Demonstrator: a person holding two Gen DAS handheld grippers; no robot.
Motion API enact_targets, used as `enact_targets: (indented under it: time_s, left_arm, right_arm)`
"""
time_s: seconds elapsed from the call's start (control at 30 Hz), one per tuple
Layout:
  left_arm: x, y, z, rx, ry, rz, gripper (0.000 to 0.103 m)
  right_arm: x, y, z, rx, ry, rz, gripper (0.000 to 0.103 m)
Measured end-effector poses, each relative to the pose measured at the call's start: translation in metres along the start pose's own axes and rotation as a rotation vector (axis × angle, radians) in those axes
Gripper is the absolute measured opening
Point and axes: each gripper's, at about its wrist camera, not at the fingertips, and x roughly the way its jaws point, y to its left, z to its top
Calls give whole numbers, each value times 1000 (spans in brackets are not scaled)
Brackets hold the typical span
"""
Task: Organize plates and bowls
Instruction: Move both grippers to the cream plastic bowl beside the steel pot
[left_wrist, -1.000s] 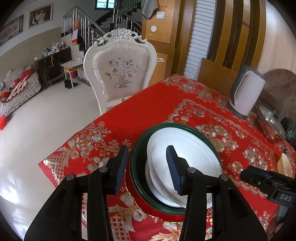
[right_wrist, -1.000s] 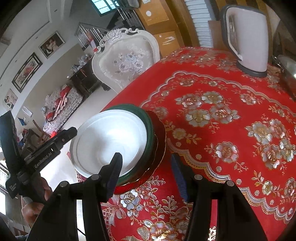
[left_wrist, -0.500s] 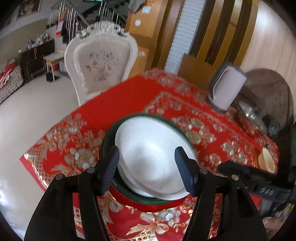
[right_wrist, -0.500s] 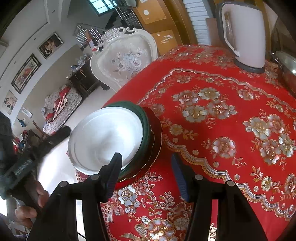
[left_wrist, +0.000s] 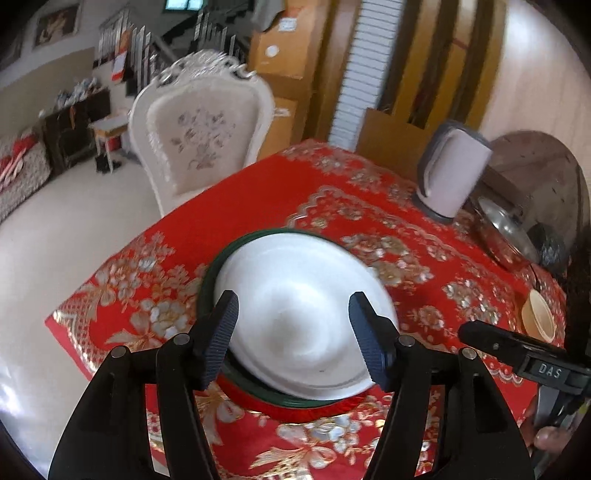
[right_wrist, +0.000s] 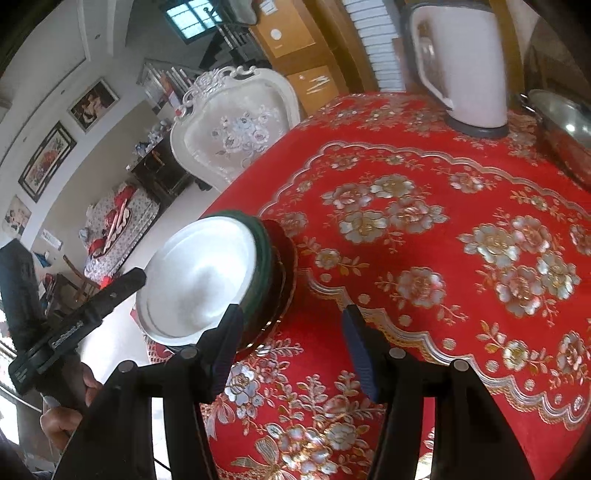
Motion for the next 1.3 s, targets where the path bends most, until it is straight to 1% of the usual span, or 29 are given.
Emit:
enact_targets:
  time_s: [0.1, 0.2, 0.53, 0.73, 0.97, 1.1, 1.3]
  left_arm:
    - [0, -24, 0, 50, -16, -8, 63]
    - [5, -54, -3, 92, -9, -46, 63]
    - [20, -154, -15, 234, -1, -134, 63]
    - [23, -211, -23, 300, 3, -190, 63]
    - [25, -266, -33, 374, 12, -247, 63]
    - [28, -299, -41, 421, 20, -273, 63]
    - [37, -339, -50, 455, 40, -306, 63]
  right_arm:
    - [-9, -13, -3, 27, -14, -12, 56]
    - [-22, -29, -8, 57, -29, -31, 56]
    - [-75, -92, -30, 168, -90, -116, 57]
    - [-107, -124, -41, 229, -136, -145, 58]
    - [-141, -160, -55, 293, -187, -178, 58]
    - [-158, -182, -62, 334, -212, -215, 58]
    - [-181, -214, -77, 399, -240, -242, 58]
